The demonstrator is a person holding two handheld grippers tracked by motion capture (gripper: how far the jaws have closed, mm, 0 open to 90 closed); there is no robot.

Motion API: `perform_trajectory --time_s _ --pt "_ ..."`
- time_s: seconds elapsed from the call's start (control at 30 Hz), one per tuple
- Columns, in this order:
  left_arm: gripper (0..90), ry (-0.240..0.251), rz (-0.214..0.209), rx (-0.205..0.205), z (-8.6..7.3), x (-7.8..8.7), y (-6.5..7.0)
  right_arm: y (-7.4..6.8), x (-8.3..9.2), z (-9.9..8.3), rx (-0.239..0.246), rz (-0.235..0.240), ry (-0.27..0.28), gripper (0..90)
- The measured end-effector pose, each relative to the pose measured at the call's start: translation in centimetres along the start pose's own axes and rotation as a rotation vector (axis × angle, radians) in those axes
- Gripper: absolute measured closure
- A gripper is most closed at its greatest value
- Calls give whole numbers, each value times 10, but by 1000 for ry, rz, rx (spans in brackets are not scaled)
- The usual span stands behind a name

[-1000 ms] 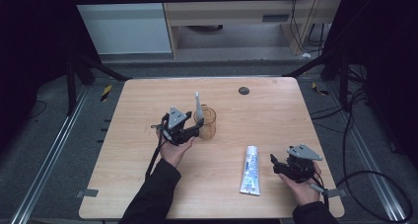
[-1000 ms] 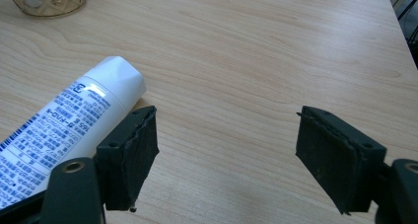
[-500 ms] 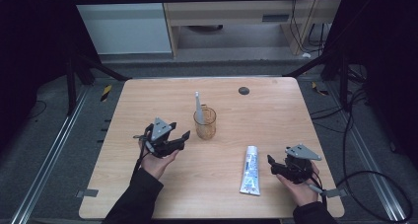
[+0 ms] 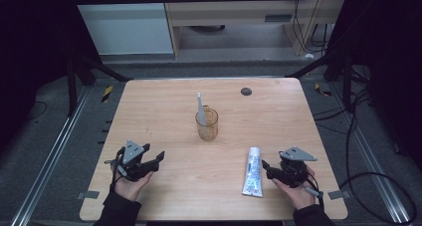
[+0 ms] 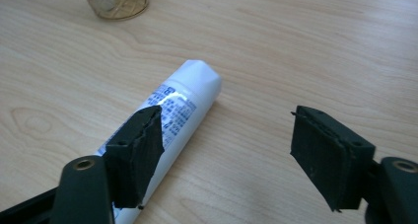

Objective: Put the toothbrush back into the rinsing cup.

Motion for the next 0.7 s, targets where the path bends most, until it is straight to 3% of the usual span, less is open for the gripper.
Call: perform_trajectory --time_s 0.13,0.27,0.47,0.7 --pt "352 -37 18 1 -14 5 -8 -6 0 -2 24 21 -34 372" --pt "354 -64 21 7 -25 12 -10 -11 1 -6 25 60 -79 518" --pt "362 -47 53 34 -28 22 -21 -16 3 -14 41 115 -133 722" --pt "362 -66 68 42 -33 16 -30 -21 4 -22 50 188 -181 881"
Point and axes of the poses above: each handheld gripper's, and its own axes: x roughly backward along the jaws, z roughly out of its top, y roughly to its right, the point moved 4 cm from there along -x, roughly forward along the jaws, and after that the axes turned 5 degrees about x, right-handed, at the moved point
